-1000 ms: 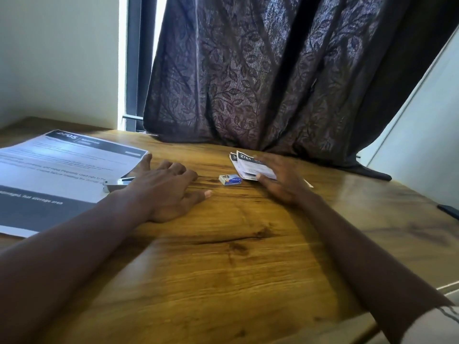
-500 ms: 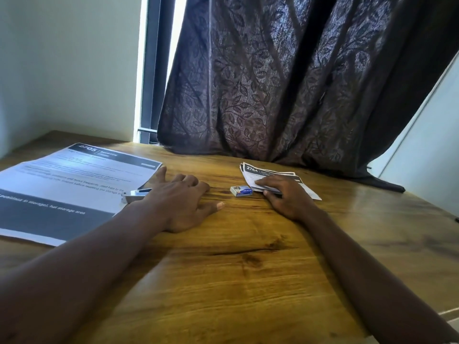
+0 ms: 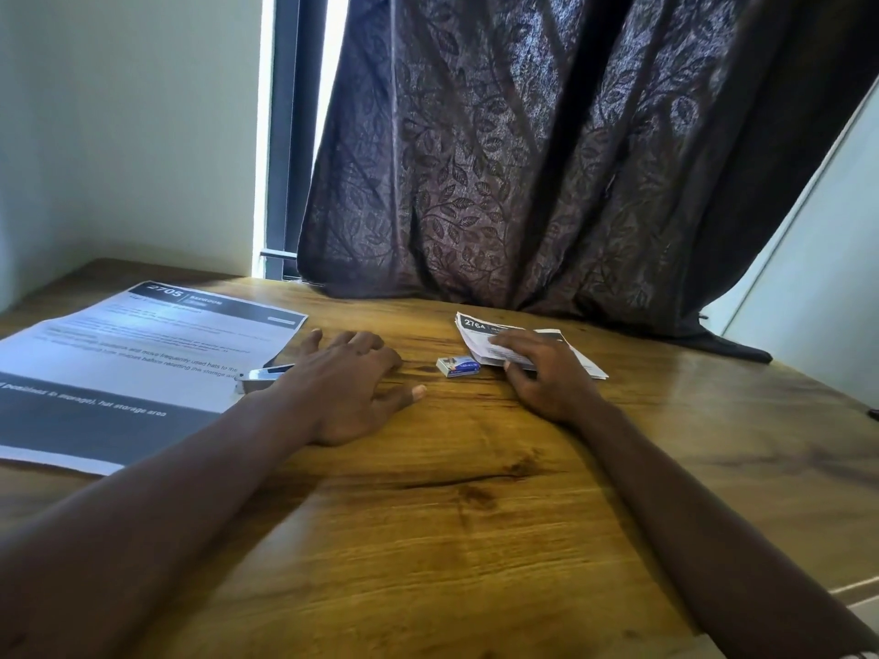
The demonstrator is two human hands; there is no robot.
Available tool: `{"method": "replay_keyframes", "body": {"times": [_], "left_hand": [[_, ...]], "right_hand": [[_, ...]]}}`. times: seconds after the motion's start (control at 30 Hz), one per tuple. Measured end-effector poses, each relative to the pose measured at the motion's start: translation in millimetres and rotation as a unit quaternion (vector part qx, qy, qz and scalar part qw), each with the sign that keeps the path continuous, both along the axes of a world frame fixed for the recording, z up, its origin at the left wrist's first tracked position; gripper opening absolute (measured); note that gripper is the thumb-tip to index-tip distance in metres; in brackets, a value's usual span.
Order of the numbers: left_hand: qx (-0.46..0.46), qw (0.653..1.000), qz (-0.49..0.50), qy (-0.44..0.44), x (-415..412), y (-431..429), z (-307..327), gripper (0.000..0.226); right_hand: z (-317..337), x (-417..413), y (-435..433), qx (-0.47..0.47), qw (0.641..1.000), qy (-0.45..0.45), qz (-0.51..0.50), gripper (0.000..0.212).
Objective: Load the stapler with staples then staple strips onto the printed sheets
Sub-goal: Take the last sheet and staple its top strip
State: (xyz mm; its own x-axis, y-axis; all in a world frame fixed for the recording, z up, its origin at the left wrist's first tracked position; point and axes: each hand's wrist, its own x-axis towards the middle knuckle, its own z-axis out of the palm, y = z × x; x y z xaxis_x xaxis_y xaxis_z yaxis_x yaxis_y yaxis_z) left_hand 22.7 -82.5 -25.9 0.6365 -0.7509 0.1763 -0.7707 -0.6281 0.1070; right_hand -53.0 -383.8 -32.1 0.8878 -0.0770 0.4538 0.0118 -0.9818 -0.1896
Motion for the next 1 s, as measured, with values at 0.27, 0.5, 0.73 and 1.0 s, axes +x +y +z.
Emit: {"method": "replay_keyframes", "body": {"times": [0.27, 0.5, 0.73, 1.0], "left_hand": [[-0.244, 0.966, -0.065, 0.052, -20, -9, 2, 0.066], [-0.329, 0.939, 0.066, -0.072, -2, 67, 23, 0.049], [-0.148, 0.924, 0.348, -0.063, 49, 166, 14, 0.065], [-0.123, 0.89, 0.438, 0.001, 62, 175, -2, 0.072]], "right_hand": [[1, -16, 69, -0.012, 0.987, -0.155, 0.05, 0.037], [2, -11, 154, 0.038, 0.974, -0.158, 0.156, 0.029], [21, 31, 228, 0.041, 0.995, 0.017, 0.089, 0.047], [-7, 41, 232, 0.004, 0.996, 0.038, 0.085, 0.041]]}}
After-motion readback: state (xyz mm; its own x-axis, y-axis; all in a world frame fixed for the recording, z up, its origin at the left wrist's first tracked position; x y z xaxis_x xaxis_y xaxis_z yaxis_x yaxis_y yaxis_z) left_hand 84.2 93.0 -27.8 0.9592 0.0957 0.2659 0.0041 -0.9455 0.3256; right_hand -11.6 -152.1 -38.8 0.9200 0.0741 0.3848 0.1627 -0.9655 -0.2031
